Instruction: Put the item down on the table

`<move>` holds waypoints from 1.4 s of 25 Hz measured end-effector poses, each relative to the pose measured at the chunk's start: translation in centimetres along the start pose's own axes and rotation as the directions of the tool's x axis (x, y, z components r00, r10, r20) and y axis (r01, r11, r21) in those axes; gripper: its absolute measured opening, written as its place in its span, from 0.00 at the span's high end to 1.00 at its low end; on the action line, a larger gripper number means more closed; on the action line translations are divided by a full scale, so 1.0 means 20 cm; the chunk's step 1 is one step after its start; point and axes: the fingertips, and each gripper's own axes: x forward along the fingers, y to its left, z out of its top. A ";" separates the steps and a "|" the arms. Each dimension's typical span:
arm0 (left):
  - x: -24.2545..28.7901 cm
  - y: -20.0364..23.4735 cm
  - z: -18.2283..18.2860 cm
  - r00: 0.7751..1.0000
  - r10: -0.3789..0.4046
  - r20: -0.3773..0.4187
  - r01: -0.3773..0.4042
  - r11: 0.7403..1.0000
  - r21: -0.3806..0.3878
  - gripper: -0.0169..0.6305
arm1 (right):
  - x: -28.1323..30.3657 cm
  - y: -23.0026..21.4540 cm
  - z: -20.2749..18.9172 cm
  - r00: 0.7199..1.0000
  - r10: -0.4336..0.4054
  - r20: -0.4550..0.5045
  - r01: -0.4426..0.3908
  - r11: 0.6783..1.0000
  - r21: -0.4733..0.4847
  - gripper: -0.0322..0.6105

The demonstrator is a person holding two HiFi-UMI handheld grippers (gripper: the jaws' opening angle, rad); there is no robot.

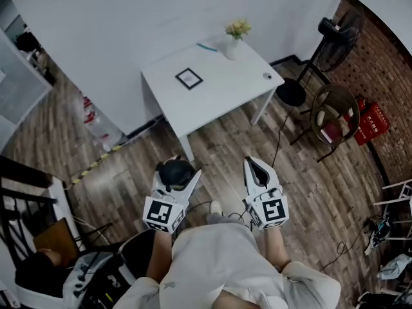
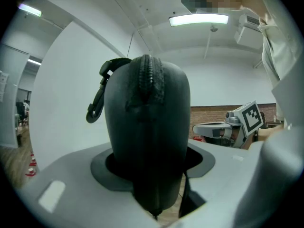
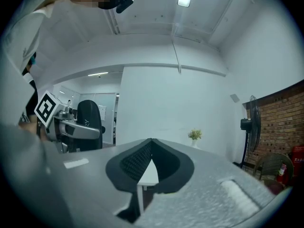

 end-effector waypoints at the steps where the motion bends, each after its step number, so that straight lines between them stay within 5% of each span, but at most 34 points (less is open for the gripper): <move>1: 0.05 0.01 0.01 1.000 0.002 -0.001 -0.002 1.000 0.000 0.52 | 0.03 -0.04 0.01 1.000 0.006 0.002 -0.006 1.000 0.001 0.95; 17: 0.48 0.19 0.06 1.000 0.015 -0.004 -0.015 1.000 -0.003 0.52 | 0.41 -0.34 0.00 0.999 0.034 0.000 -0.034 0.999 0.009 0.95; 35: 0.98 0.67 0.07 1.000 -0.022 -0.012 0.022 1.000 -0.015 0.52 | 1.06 -0.55 -0.02 0.999 0.011 -0.040 -0.011 1.000 0.000 0.94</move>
